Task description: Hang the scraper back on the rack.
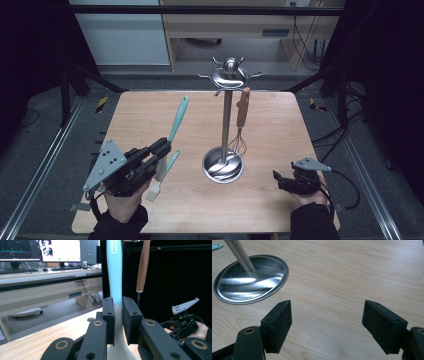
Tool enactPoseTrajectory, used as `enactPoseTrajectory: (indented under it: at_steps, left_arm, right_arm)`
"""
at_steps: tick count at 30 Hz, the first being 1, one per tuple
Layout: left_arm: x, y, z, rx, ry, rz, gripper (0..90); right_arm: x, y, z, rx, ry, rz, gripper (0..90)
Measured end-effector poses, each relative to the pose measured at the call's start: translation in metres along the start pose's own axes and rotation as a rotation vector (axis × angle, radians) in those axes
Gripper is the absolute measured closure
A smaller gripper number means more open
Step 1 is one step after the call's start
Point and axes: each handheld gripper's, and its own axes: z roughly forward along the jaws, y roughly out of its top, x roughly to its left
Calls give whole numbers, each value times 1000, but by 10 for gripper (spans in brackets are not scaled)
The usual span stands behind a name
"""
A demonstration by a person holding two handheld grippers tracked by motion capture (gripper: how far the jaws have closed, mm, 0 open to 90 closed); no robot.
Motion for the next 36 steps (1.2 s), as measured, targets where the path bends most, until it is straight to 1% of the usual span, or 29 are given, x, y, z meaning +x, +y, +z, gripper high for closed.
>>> enactPoseTrajectory:
  at_steps: [4,6,7,12,19,25,29,33,36]
  left_arm:
    - [-6,3,5,-3,-14,13,804]
    - [-10,4,8,0,-15,23,804]
    - [-13,4,12,1,-20,29,804]
    - [-18,7,19,3,-34,35,804]
    - [-20,9,25,9,-39,35,804]
    - [-21,12,32,13,-37,36,804]
    - [-23,13,35,26,-31,51,804]
    - [-24,11,38,36,-26,52,804]
    - [-24,11,40,34,-15,69,804]
  right_arm:
    - [0,0,0,1,0,-1,238]
    - [0,0,0,1,0,-4,238]
    - [0,0,0,1,0,-4,237]
    - [0,0,0,1,1,0,237]
    - [0,0,0,2,5,3,238]
    - [0,0,0,0,2,-4,237]
    - [0,0,0,0,3,0,238]
    - [1,0,0,2,9,8,238]
    - [0,0,0,2,8,3,237]
